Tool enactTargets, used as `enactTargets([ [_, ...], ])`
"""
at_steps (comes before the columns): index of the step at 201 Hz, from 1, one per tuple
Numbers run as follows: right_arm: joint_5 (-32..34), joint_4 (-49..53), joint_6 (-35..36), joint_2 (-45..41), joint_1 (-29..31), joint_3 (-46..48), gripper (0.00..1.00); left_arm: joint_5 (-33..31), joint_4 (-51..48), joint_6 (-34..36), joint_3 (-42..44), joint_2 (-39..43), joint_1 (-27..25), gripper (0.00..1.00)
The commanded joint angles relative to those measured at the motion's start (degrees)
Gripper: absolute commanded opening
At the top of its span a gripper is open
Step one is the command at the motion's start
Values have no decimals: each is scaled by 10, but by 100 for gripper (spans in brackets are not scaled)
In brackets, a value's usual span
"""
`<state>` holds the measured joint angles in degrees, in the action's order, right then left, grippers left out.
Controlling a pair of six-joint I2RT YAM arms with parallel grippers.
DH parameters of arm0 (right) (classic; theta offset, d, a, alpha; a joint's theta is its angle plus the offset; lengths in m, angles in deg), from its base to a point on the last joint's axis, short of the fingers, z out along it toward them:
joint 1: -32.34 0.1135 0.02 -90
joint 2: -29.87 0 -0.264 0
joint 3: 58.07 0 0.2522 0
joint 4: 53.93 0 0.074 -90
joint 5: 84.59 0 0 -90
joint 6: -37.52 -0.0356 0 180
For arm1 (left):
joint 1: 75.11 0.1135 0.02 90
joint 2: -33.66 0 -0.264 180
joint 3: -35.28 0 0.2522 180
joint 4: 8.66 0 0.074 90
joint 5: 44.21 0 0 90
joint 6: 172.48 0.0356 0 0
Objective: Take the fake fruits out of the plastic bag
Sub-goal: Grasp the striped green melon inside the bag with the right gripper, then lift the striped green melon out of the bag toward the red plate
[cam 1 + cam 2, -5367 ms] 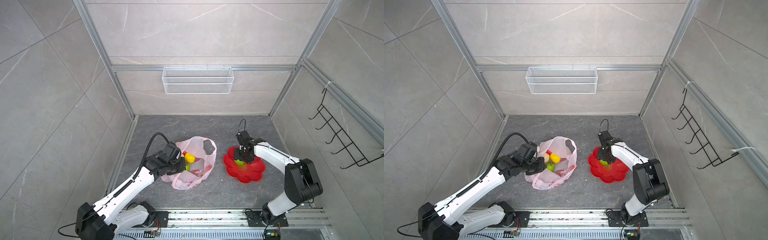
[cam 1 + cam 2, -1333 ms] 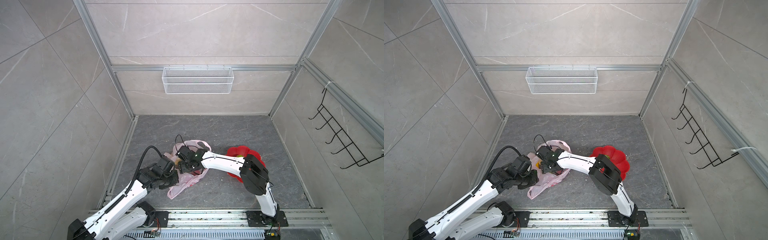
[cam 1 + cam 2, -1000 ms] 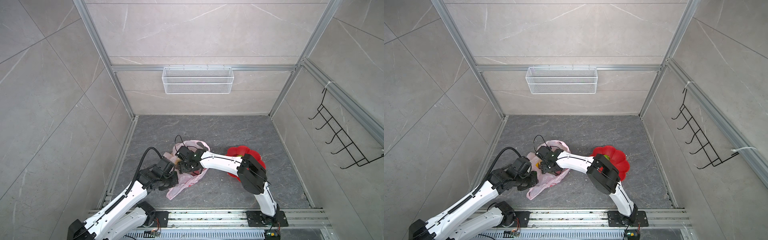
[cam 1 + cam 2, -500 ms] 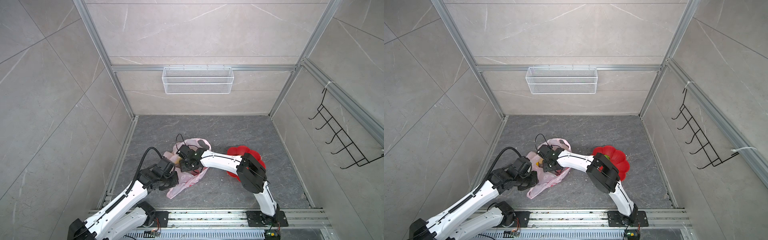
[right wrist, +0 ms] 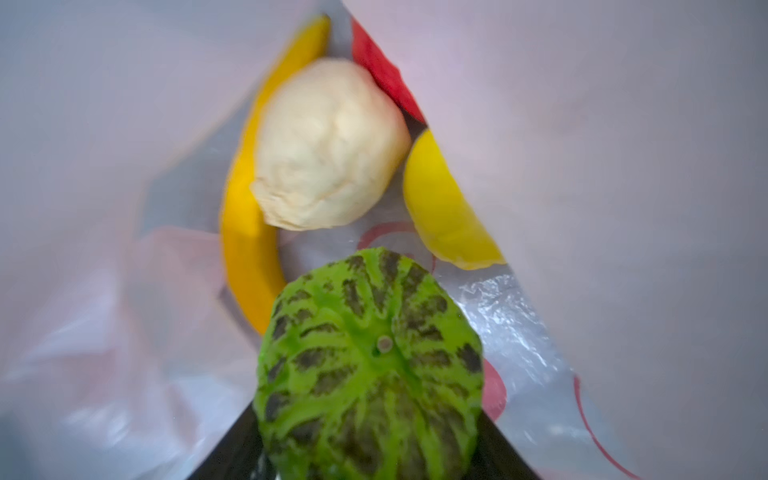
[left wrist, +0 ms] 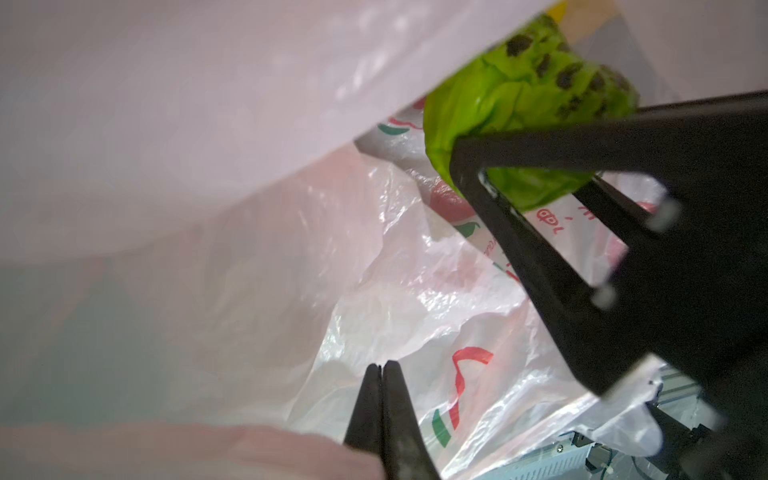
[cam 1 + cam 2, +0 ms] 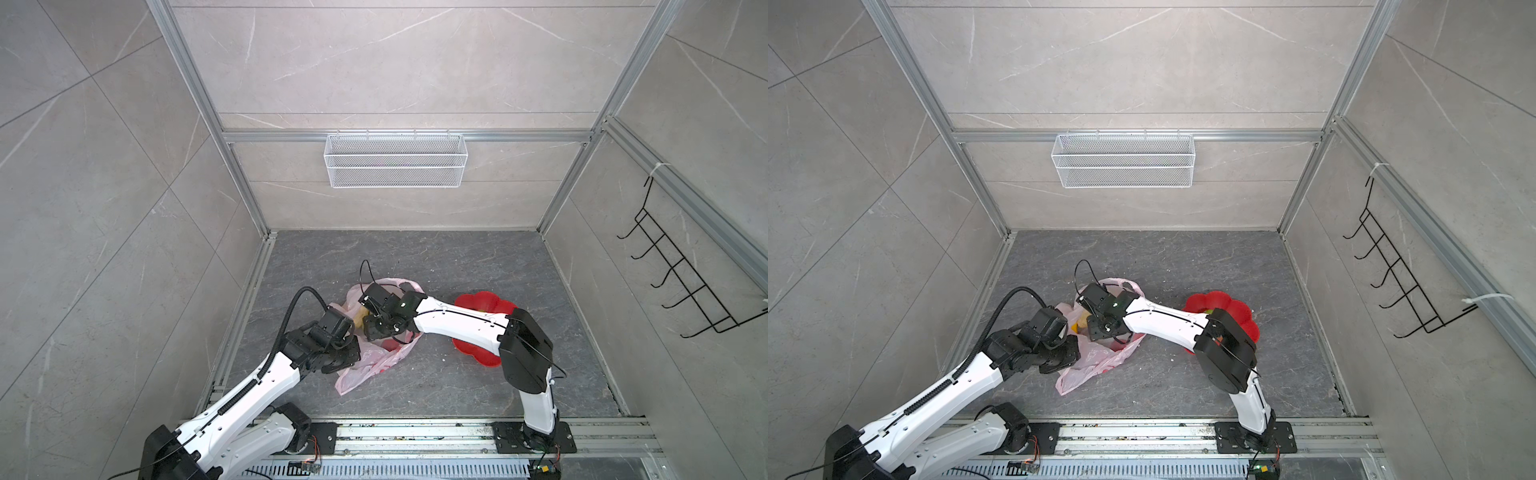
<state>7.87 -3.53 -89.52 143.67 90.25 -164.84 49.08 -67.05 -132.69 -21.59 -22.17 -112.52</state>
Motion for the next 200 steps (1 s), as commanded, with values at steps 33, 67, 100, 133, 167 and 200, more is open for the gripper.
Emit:
enactTargets([
  [33,-25,45,28,-71,-2,16,41,-28,14,15,-45,-13,-2,0],
  [67,-35,70,39,-115,-2,15,41,-29,22,17,-48,-18,-2,0],
  [100,-44,97,48,-159,-2,7,40,-29,32,25,-60,-32,-2,0],
  [133,-50,119,57,-186,-2,-25,40,-24,52,32,-69,-49,-2,0],
  [167,-34,144,69,-206,-2,-70,39,-10,64,42,-78,-70,-2,0],
  [200,8,182,88,-231,-11,-114,39,-6,63,50,-91,-81,-2,0],
])
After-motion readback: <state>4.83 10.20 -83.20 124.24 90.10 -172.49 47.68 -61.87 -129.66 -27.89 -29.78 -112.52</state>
